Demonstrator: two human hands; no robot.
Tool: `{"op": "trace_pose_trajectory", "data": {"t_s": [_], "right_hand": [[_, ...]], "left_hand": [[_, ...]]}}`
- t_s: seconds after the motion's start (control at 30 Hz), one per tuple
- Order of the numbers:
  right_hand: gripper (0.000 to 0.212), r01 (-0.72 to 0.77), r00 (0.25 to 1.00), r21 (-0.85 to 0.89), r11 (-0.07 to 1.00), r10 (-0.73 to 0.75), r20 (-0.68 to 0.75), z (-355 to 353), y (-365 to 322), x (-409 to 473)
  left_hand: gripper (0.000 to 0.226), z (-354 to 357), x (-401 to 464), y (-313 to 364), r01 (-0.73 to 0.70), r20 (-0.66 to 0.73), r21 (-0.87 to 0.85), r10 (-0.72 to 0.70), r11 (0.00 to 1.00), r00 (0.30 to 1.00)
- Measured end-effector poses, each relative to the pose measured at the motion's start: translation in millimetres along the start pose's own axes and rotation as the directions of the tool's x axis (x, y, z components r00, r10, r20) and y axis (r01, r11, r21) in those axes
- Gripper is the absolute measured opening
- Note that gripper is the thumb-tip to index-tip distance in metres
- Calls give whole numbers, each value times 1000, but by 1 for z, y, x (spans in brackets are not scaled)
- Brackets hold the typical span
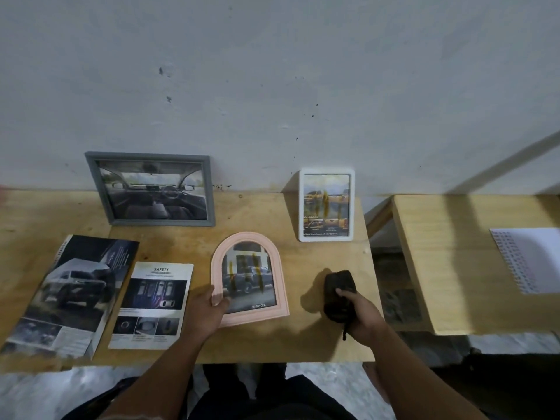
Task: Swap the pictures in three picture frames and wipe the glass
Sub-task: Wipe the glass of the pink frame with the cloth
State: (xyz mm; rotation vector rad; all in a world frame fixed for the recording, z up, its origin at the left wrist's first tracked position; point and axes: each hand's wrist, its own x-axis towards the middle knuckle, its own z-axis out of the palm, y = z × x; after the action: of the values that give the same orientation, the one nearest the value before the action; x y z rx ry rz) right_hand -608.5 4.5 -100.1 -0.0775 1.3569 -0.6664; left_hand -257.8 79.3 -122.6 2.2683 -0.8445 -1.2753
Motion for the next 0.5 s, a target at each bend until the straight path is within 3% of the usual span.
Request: {"op": "trace_pose_trajectory", "data": {"t_s": [0.17,0.3,0.4,0.5], "right_hand": [[42,-136,959,98,986,106,265,29,3,-2],[44,-109,937,-36,993,115,330,67,19,0],[35,71,954,-322,944,29,297,105,31,6],[17,370,919,-527,765,-219,327,150,36,25]], "left_hand": [[59,1,-5,-1,-72,-15,121,74,990,997],[69,1,-5,-17,-224,-38,302,247,927,968],[90,3,6,-37,-326,-52,527,412,785,910],[116,0,21,-41,-369,26,649,465,666,885]]}}
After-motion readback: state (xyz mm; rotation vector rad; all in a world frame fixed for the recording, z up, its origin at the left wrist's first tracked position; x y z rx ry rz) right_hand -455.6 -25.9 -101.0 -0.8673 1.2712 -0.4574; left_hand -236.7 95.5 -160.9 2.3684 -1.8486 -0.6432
